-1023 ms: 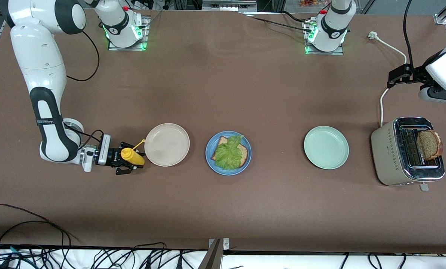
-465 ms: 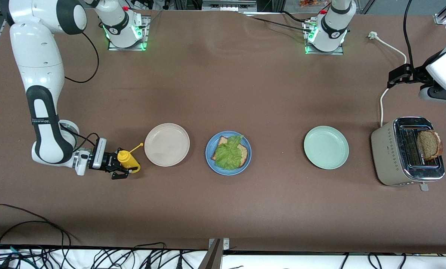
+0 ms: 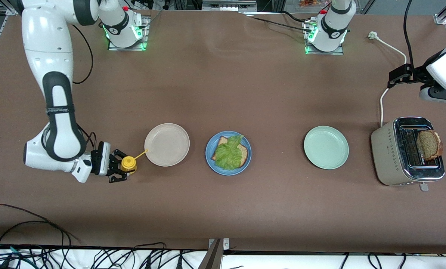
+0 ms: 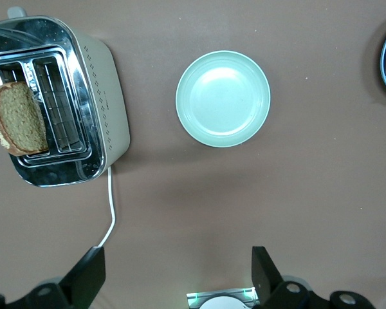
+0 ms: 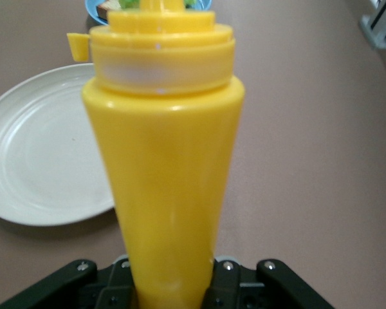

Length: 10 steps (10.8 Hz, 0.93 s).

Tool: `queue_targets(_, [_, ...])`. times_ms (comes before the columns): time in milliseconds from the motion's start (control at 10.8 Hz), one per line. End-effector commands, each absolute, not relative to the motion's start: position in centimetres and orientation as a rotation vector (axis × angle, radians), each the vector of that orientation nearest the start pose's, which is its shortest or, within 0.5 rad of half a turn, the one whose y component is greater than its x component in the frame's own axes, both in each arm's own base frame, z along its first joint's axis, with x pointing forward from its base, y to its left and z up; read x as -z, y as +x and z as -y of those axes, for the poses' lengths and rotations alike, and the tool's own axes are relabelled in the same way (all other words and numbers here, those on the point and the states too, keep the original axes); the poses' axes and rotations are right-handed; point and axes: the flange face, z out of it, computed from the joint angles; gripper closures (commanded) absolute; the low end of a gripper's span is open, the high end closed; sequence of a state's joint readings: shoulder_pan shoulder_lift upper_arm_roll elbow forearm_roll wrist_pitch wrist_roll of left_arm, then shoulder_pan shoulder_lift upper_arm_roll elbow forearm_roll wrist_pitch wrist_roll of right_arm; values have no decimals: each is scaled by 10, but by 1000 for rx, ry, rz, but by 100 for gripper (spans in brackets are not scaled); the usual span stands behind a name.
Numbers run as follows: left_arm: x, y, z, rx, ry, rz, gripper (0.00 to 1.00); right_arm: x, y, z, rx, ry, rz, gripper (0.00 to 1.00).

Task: Make sandwich in blue plate with both arms
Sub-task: 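Carry the mustard bottle with the right gripper over the blue plate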

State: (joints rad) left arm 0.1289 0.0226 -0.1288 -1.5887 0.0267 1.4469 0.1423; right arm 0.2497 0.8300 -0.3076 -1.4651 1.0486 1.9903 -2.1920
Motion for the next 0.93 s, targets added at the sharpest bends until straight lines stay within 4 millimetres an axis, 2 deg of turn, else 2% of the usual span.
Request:
queue_targets(0, [-602,545,-6,-261,-3090,-212,0,-250,704,-91,-553,2533,-2366,100])
queue_targets(186, [-602,545,-6,-261,-3090,-212,0,-275,699,-127,-363,2547,-2244,100])
queue_targets(372, [-602,545,-6,-261,-3090,-212,0,-295,691,-172,-241,2532,-2123,100])
queue_targets(651, [-602,545,-6,-261,-3090,-212,0,-315,679,-241,-65,2413,-1983,100])
queue_targets(837, [-602,545,-7,-261,-3091,-209,0,-317,667,-289,48,2296,-1887,100])
